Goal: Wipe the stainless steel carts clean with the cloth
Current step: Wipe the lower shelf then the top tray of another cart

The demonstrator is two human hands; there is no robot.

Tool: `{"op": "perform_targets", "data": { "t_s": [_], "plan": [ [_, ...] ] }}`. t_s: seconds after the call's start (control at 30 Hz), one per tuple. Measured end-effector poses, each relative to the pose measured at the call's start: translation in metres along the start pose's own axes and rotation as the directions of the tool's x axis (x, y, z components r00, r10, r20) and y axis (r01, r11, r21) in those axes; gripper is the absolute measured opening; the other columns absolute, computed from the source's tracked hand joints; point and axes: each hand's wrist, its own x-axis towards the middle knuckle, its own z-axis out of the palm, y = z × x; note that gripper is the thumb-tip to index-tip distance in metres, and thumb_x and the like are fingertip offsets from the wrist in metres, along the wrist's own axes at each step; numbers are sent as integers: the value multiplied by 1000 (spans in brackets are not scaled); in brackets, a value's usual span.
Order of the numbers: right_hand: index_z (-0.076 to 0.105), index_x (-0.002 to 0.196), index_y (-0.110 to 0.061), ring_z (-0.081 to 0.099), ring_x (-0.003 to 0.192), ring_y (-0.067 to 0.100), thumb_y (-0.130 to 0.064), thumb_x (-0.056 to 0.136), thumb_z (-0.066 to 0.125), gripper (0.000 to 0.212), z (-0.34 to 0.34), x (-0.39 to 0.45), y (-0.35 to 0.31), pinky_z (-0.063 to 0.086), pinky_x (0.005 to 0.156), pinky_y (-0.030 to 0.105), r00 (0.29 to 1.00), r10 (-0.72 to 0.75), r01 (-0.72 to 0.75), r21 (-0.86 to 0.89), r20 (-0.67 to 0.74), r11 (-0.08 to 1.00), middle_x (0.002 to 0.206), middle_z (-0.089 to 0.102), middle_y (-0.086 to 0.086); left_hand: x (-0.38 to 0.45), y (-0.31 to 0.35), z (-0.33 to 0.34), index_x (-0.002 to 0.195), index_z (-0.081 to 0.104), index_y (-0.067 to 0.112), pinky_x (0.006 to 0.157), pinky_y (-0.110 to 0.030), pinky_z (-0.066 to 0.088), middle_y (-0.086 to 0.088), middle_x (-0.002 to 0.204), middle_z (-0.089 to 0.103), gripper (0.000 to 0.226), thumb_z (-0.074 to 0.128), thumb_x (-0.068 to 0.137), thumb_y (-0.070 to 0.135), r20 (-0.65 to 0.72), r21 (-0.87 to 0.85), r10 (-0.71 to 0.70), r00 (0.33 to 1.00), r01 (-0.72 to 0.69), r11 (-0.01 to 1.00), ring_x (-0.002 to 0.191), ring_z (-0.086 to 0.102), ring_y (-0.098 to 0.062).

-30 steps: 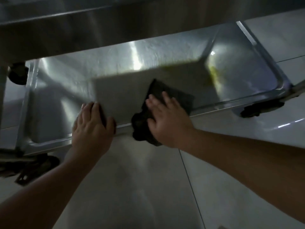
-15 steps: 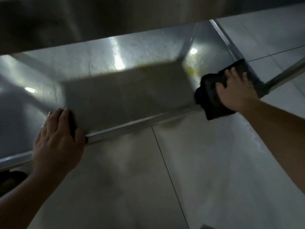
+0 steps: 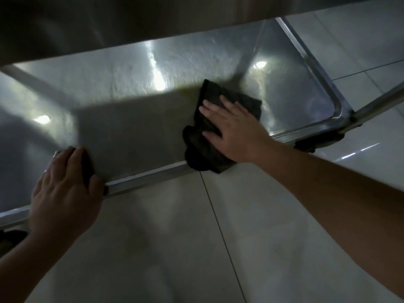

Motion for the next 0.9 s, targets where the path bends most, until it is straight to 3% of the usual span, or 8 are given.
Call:
{"op": "perform_targets", "data": {
  "t_s": [0.13, 0.23, 0.3, 0.43, 0.57, 0.73, 0.83, 0.9],
  "plan": [
    [37, 161, -22, 19, 159, 33, -47, 105, 45, 61, -21, 15, 94, 13, 128, 55, 931, 340, -334, 68, -130, 940, 171, 28, 0, 0, 0, 1, 161, 37, 14, 123, -59, 31, -17, 165, 37, 74, 40, 94, 47, -35, 24, -9, 999, 9, 1000, 154, 31, -40],
    [34, 160, -11, 16, 158, 39, -53, 100, 34, 72, -33, 25, 167, 10, 127, 60, 792, 592, -577, 134, -153, 806, 170, 29, 10, -1, 0, 1, 160, 38, 12, 124, -56, 30, -18, 165, 38, 74, 42, 93, 44, -45, 40, 1, 999, 1, 999, 155, 31, -38],
    [28, 162, -9, 9, 160, 37, -58, 96, 22, 82, -33, 42, 182, 3, 128, 61, 753, 649, -635, 140, -106, 759, 172, 23, 10, -2, 1, 2, 159, 40, 9, 125, -53, 28, -20, 165, 39, 73, 43, 94, 41, -57, 44, -13, 998, 16, 999, 156, 32, -38],
    [26, 164, -13, 9, 160, 35, -59, 98, 22, 80, -28, 77, 125, 7, 129, 56, 843, 527, -515, 124, -104, 848, 174, 19, 6, 1, 3, 4, 159, 40, 10, 127, -51, 26, -18, 165, 40, 71, 41, 95, 41, -59, 45, -6, 998, 9, 999, 156, 31, -37],
    [32, 162, -23, 12, 160, 33, -77, 94, 30, 87, -21, 82, 11, 11, 129, 52, 978, 195, -185, 112, -78, 976, 173, 24, -1, 0, 1, 7, 158, 39, 11, 127, -52, 26, -18, 164, 40, 70, 41, 95, 42, -69, 43, -2, 998, 5, 999, 156, 31, -36],
    [30, 164, -34, 8, 161, 21, -75, 92, 26, 83, 9, 46, -84, 3, 128, 43, 958, -285, 285, 24, 15, 958, 172, 22, -15, 1, 0, 7, 157, 41, 11, 126, -52, 29, -16, 163, 43, 71, 42, 94, 43, -87, 46, 6, 996, -2, 999, 155, 34, -36],
    [40, 160, -34, 19, 160, 23, -70, 93, 27, 77, 4, 29, -49, 12, 129, 46, 970, -236, 239, 68, -51, 969, 169, 31, -13, 0, -3, 7, 158, 40, 14, 126, -51, 29, -12, 164, 42, 72, 42, 94, 46, -85, 41, 6, 996, -3, 999, 156, 33, -32],
    [45, 157, -26, 27, 156, 33, -67, 93, 30, 78, -6, 28, 9, 20, 126, 53, 992, -3, 12, 75, -123, 997, 167, 38, -2, 0, -5, 9, 158, 40, 15, 126, -51, 29, -11, 165, 41, 73, 42, 93, 47, -85, 34, 5, 996, -2, 999, 157, 32, -31]
  ]
}}
